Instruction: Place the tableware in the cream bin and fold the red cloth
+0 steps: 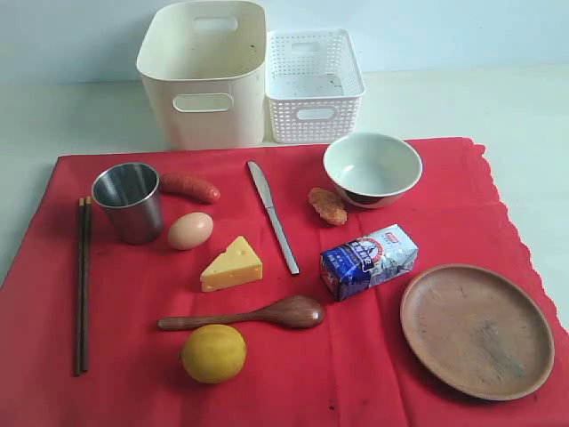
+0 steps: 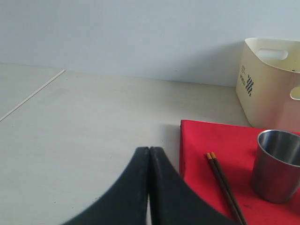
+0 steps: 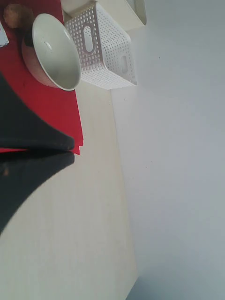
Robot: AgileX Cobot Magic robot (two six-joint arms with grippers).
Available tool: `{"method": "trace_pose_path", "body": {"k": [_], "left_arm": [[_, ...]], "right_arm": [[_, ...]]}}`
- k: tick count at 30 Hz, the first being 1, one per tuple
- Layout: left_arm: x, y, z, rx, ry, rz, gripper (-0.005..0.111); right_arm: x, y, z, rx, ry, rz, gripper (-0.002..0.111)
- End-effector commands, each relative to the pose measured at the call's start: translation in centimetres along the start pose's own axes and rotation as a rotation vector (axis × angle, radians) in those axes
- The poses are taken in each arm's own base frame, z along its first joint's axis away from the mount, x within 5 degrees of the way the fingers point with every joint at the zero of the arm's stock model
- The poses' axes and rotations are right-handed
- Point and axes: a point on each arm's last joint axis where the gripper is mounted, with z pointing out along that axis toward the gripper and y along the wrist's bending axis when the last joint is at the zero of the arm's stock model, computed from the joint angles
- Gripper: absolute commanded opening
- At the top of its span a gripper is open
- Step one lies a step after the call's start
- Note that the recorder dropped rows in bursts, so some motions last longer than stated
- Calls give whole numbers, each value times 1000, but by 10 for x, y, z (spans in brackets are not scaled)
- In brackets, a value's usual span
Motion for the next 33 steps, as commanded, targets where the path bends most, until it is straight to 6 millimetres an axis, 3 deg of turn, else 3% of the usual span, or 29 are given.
{"method": "trace_pose_path", "body": {"k": [1, 14, 21, 23, 27, 33], "left_arm": [[0, -1, 0, 9, -3, -6, 1], [0, -1, 0, 9, -3, -6, 1], [0, -1, 0, 9, -3, -6, 1], [0, -1, 0, 9, -3, -6, 1], [0, -1, 0, 9, -3, -6, 1], [0, -1, 0, 9, -3, -6, 1]], "right_arm": [[1, 0, 0, 4, -6, -3, 0], [-5, 1, 0, -11, -75, -2, 0], [-39, 8, -10, -119, -451, 108, 0], [-41, 9, -11, -125, -473, 108, 0], [-65, 12, -16, -132, -513, 107, 0], [-95, 16, 6, -111, -410, 108, 0]]}}
